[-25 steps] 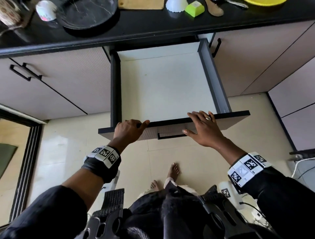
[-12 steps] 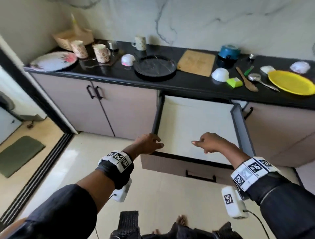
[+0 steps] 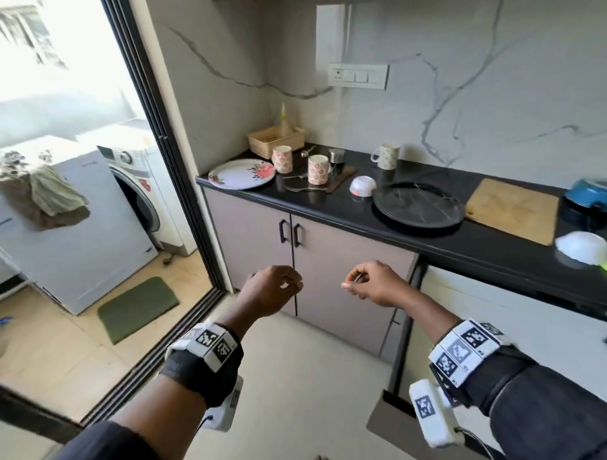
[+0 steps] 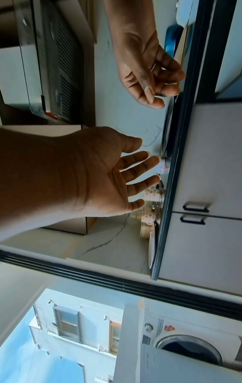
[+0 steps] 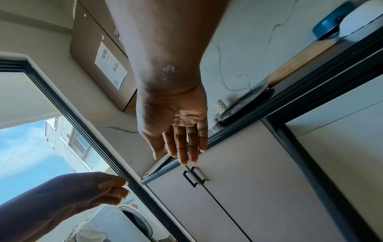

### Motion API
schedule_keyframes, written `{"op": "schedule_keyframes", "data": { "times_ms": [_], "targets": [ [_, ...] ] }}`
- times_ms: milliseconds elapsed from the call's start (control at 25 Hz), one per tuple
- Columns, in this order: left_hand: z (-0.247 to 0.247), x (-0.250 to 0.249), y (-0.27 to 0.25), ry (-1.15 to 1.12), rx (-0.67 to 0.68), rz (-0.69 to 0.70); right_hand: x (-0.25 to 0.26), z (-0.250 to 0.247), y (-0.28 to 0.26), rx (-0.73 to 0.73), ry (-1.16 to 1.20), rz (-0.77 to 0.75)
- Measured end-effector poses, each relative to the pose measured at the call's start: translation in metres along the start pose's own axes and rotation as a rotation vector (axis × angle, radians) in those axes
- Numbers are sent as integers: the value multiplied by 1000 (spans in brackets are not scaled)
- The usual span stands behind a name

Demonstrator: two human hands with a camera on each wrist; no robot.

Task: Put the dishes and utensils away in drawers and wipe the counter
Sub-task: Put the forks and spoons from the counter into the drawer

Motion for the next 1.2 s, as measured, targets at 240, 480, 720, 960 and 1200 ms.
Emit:
{"op": "schedule_keyframes", "data": {
  "times_ms": [240,480,720,960,1200],
  "targets": [
    [-33,100,120,-10,-80,-36,18,44,138,-1,51,-12],
    [-36,178,229,54,89,-28,32,53,287,-118,-27,73],
    [-60,237,331,20,85,-14,46,55,411,-183,-207,104],
    [-42,257,447,-18,243,125,26,71,501,-193,-332,206],
    [-4,198,542,13,384,265,2,89,518,-203,-283,300]
  ]
}}
Point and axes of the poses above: each hand's wrist, its own y-axis towards the middle knuckle, its own z-axis out of the palm, x = y × z, the point moved 10 cm from there along y, towards the middle knuckle, and after that the axes turned 9 degrees about -x, right-handed, at the moved point
